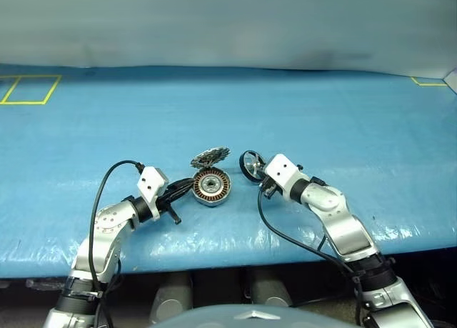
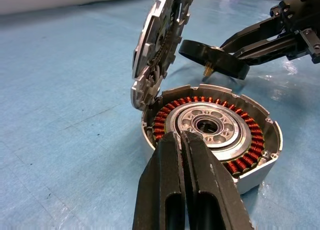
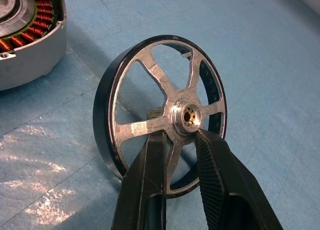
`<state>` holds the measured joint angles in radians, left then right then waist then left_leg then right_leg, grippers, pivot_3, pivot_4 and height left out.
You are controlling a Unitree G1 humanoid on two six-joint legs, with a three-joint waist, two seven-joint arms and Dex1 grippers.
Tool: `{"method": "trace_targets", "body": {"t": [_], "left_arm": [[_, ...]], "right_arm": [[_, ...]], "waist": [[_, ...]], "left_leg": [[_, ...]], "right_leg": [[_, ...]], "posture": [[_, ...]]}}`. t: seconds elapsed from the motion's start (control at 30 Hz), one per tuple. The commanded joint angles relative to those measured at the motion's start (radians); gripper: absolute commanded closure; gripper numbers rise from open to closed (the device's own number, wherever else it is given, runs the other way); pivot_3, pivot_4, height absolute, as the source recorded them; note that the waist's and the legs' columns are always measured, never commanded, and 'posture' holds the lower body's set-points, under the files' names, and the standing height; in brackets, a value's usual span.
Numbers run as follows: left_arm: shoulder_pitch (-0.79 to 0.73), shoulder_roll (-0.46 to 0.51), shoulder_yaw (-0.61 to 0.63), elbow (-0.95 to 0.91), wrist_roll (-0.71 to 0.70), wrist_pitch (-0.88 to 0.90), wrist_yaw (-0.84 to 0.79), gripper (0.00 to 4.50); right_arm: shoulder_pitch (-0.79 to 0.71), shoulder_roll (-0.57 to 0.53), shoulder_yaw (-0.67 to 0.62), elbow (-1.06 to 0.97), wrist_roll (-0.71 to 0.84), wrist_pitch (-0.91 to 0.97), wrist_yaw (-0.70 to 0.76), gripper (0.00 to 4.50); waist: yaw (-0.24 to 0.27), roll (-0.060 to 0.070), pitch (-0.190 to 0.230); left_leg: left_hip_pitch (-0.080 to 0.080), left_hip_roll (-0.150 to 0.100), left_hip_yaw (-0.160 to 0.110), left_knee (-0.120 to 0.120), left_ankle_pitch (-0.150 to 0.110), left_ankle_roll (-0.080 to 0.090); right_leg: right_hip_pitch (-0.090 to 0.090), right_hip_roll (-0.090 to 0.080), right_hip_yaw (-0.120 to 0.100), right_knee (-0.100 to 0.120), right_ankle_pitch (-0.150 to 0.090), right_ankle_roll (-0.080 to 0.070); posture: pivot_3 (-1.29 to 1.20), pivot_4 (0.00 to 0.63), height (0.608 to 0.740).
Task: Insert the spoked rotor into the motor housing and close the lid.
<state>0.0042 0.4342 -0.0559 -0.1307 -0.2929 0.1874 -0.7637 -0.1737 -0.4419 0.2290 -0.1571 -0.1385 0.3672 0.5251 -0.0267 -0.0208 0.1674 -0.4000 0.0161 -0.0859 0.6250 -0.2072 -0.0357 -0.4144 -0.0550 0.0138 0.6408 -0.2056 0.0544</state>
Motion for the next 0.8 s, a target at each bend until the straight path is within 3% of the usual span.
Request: {"method": "trace_targets", "body": {"t": [0.03, 0.17, 0.37, 0.43, 0.8], "left_arm": [[-0.010, -0.002, 0.006, -0.013, -0.002, -0.018, 0.000, 4.42], [-0.009, -0.003, 0.006, -0.014, -0.001, -0.018, 0.001, 4.42], [-0.003, -0.007, 0.005, -0.016, 0.001, -0.018, 0.005, 4.42], [-0.001, -0.008, 0.004, -0.015, 0.003, -0.018, 0.006, 4.42], [0.007, -0.011, 0.005, -0.016, 0.003, -0.017, 0.013, 4.42]], "right_arm": [[0.021, -0.035, 0.013, -0.003, -0.037, -0.010, 0.002, 3.59], [0.031, -0.049, 0.030, -0.003, -0.026, 0.014, 0.031, 3.59], [0.027, -0.040, 0.036, 0.004, -0.039, 0.006, 0.016, 2.15], [0.018, -0.043, 0.041, 0.011, -0.044, -0.003, 0.018, 1.92], [-0.014, -0.049, 0.072, 0.020, -0.070, -0.042, 0.044, 1.92]], "waist": [[0.002, 0.000, 0.000], [0.003, 0.000, 0.000], [-0.002, 0.000, 0.001], [-0.003, 0.000, 0.001], [-0.004, 0.000, 0.001]], "left_leg": [[0.000, 0.000, 0.000, 0.000, 0.000, 0.000], [0.000, 0.000, 0.000, 0.000, 0.000, 0.000], [0.000, 0.000, 0.000, 0.000, 0.000, 0.000], [0.001, 0.000, 0.000, 0.000, 0.000, 0.000], [0.000, 0.000, 0.000, -0.001, 0.000, 0.000]], "right_leg": [[0.000, 0.000, 0.000, 0.000, 0.000, 0.000], [0.000, 0.000, 0.000, 0.000, 0.000, 0.000], [0.000, 0.000, 0.000, 0.000, 0.000, 0.000], [0.000, 0.000, 0.000, 0.000, 0.000, 0.000], [0.000, 0.000, 0.000, 0.000, 0.000, 0.000]], "posture": [[0.00, 0.150, 0.740], [0.00, 0.150, 0.740], [0.00, 0.150, 0.740], [0.00, 0.150, 0.740], [0.00, 0.150, 0.740]]}}
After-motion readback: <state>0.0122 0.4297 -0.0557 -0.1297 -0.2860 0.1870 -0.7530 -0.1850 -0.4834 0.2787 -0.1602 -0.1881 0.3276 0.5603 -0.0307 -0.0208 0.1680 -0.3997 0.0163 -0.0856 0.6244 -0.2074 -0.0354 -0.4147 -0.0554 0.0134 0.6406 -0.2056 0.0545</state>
